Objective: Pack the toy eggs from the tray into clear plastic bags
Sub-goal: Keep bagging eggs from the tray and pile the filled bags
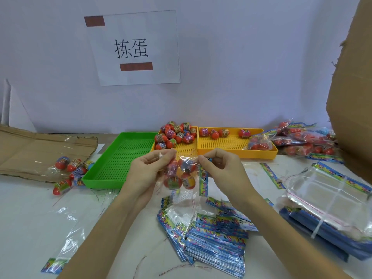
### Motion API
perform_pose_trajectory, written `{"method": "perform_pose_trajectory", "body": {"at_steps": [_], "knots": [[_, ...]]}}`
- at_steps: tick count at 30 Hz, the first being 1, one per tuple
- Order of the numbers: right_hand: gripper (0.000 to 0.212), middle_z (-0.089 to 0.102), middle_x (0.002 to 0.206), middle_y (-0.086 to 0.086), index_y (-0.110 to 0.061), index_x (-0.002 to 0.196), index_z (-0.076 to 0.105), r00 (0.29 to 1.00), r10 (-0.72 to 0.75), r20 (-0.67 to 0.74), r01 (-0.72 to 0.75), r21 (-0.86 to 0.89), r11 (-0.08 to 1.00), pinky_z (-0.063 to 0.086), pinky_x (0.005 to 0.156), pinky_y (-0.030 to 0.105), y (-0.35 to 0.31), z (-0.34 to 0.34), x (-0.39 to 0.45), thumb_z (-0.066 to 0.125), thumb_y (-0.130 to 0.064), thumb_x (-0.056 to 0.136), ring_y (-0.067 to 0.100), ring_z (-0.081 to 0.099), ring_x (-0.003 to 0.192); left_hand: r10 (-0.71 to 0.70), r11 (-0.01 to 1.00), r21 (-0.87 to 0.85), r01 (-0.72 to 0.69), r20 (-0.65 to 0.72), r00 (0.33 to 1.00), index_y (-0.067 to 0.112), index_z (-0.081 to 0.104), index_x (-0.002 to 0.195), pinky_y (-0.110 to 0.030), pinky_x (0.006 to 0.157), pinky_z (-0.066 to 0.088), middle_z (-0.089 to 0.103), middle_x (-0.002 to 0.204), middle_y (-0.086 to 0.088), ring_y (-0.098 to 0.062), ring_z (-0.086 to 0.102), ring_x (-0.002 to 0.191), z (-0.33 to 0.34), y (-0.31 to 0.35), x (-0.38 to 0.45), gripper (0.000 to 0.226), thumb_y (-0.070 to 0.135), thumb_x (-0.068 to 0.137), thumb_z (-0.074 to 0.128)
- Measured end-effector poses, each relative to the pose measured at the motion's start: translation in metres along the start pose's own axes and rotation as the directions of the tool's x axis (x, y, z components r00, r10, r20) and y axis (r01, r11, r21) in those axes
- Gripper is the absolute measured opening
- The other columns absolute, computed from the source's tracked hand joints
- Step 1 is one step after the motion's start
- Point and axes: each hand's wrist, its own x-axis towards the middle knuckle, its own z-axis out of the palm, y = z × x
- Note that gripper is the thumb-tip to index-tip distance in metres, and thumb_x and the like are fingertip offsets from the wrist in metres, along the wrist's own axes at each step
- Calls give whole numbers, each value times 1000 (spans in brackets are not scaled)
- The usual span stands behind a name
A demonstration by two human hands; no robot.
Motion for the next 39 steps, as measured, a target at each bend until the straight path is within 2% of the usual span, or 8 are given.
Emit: {"method": "perform_pose_trajectory", "body": {"at_steps": [8,11,15,22,28,33,35,39], "knots": [[16,65,71,-21,-17,97,70,999,-24,27,25,-13,1000,52,72,19,1,4,-2,64,-31,101,-2,62,71,171,982,79,-169,-22,985,18,76,126,-32,81,61,76,86,-8,-16,71,80,1,-2,0,48,15,79,84],[33,78,95,-12,-19,116,67,963,134,234,-155,76,985,62,86,33,-1,6,-3,65,-45,96,9,75,90,204,977,-35,-209,-110,973,19,79,116,-33,67,65,79,92,-14,-19,76,79,3,-1,-1,34,15,82,80],[15,79,91,10,-6,107,72,960,120,254,-142,72,987,63,77,31,3,8,-7,64,-18,103,25,78,84,257,965,108,-240,-198,946,19,76,116,-26,52,57,74,95,-7,-10,71,67,-5,-4,3,19,18,97,72],[16,76,80,5,-9,92,74,995,79,53,-84,100,991,58,67,24,0,-5,3,62,-11,103,15,70,74,-60,998,-7,62,133,989,-3,77,110,-35,66,66,78,110,-18,-21,77,84,-2,4,-2,34,22,87,74],[39,78,98,11,-6,111,72,985,129,115,-157,276,948,64,80,35,-6,5,-1,60,-41,100,28,77,90,-101,957,-265,119,83,991,-10,61,133,-38,93,63,67,125,-24,-27,66,106,8,-1,1,41,15,101,63],[17,76,91,8,-9,99,74,993,30,-112,-17,120,993,64,73,31,1,3,0,67,-24,101,16,75,85,-104,988,-91,124,199,974,-4,57,140,-41,99,61,73,127,-21,-31,73,111,3,-2,0,56,9,88,74],[15,76,87,8,-10,95,76,999,16,-31,-14,52,999,62,69,27,-2,-7,4,67,-20,100,15,73,82,-46,999,37,39,200,979,5,62,137,-42,96,62,75,122,-22,-31,74,105,1,-1,0,61,14,81,85],[17,76,82,3,-11,90,78,991,-18,129,28,-75,997,59,66,24,-6,-19,7,68,-21,99,14,71,77,89,954,274,-122,131,987,15,82,100,-27,73,62,80,100,-13,-20,76,86,-1,-3,-2,37,43,77,86]]}}
